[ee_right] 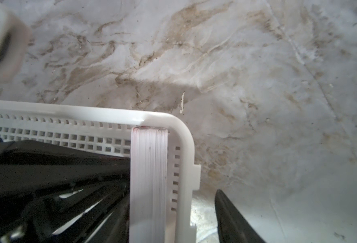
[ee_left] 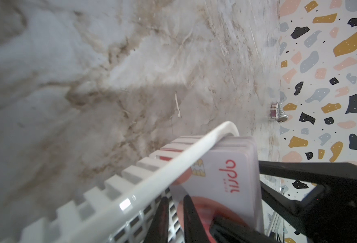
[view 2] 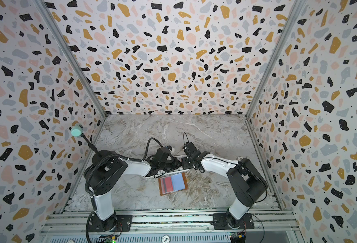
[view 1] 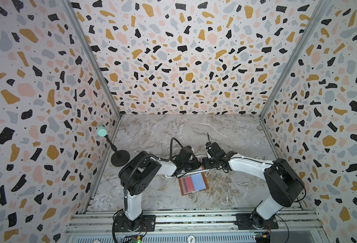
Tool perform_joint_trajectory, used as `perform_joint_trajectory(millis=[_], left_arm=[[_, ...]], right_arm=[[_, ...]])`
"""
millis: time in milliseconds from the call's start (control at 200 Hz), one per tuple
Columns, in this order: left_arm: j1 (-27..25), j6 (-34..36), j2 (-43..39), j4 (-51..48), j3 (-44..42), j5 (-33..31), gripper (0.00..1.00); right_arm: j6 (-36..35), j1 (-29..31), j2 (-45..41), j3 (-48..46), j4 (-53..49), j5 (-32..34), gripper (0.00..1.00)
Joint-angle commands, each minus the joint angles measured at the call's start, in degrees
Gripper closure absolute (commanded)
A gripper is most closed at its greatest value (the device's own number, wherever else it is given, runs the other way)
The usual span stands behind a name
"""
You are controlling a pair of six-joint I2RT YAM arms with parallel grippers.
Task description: Put the credit cards into the card holder
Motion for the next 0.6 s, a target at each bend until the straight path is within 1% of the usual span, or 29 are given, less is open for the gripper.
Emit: perform_joint_trajectory(millis=[0,275,596], left_arm=[[0.01,-0.40,1.00,-0.83,-1.20,0.20,0.82],[0.00,-0.32,1.13,-1.35,-1.20,-0.28,0.82],[0.05,-0.54,1.17,-0.96,-1.90,-0.64,0.77]], right_arm=[[-0.74,-0.11,0.58,2.26,-1.16,1.72,0.39],[-1.76,-0.18,-2.48,2.27,-2.11,4.59,0.40],[-2.65,-1.19,-4.32,2.20,-3.47,5.57,0.41]])
